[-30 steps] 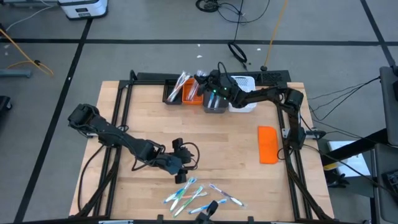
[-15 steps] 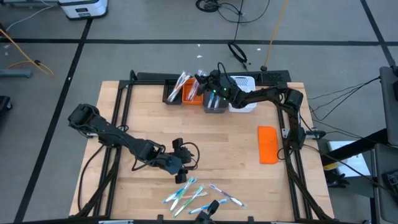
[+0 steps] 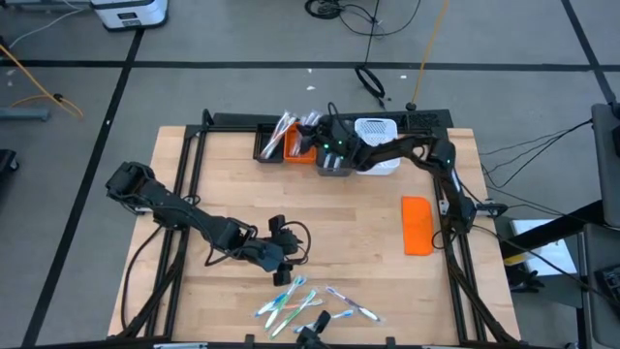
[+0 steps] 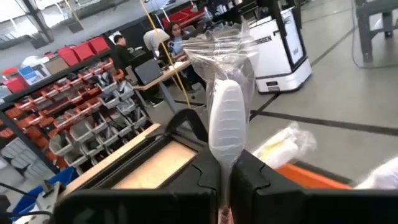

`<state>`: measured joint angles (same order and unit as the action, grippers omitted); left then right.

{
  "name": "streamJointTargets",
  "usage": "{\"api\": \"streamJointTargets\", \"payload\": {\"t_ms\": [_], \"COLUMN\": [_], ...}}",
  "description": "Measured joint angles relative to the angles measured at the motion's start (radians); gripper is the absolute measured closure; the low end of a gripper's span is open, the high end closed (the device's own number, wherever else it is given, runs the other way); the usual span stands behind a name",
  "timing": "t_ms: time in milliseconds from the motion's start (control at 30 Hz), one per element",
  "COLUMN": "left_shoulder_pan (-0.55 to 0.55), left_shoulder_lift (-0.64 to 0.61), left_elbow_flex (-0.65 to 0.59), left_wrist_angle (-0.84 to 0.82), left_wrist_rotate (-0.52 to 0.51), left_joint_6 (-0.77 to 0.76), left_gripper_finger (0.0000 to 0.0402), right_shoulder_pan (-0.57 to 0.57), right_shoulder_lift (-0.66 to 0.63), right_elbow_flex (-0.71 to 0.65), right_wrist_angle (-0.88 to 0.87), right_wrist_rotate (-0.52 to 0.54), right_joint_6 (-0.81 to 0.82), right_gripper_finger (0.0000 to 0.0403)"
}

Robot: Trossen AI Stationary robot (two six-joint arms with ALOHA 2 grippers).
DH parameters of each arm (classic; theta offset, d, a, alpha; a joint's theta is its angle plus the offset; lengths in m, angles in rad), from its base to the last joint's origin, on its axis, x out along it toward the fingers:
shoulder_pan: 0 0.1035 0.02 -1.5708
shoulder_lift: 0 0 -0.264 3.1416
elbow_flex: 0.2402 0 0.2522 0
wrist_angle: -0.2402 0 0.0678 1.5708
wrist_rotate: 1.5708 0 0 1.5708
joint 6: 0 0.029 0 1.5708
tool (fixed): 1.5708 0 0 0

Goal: Pick & Place Toothbrushes
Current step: Put the purple toothbrush into the orange bin

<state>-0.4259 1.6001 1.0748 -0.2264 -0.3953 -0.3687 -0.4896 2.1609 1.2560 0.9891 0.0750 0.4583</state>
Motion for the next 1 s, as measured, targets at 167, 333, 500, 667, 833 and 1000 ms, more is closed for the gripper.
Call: {"api": "streamJointTargets", "payload": {"t_ms": [167,333,500,667,833,1000], "left_shoulder_pan": [0.000,0.000,0.000,0.000,0.000,0.000], "left_shoulder_lift": [0.000,0.000,0.000,0.000,0.000,0.000], "left_elbow_flex": [0.000,0.000,0.000,0.000,0.000,0.000], "left_wrist_angle": [-0.006,-0.007,-0.007,-0.006,-0.006,-0.006], "left_wrist_rotate": [0.000,0.000,0.000,0.000,0.000,0.000], "left_joint_6": [-0.001,0.000,0.000,0.000,-0.001,-0.001], "left_gripper_finger": [0.0176,0.0176,0.0176,0.0176,0.0176,0.0176], "right_shoulder_pan": [0.000,0.000,0.000,0.000,0.001,0.001], "right_shoulder_lift": [0.010,0.006,0.007,0.007,0.007,0.007], "right_elbow_flex": [0.011,0.013,0.013,0.013,0.013,0.013], "right_wrist_angle": [-0.007,-0.001,-0.007,-0.006,-0.006,0.002], "right_wrist_rotate": [-0.001,-0.002,-0.002,-0.002,-0.012,-0.028], "right_joint_6": [0.024,0.012,0.010,0.009,-0.005,-0.032], "right_gripper_finger": [0.0398,0.0399,0.0377,0.0353,0.0329,0.0289]}}
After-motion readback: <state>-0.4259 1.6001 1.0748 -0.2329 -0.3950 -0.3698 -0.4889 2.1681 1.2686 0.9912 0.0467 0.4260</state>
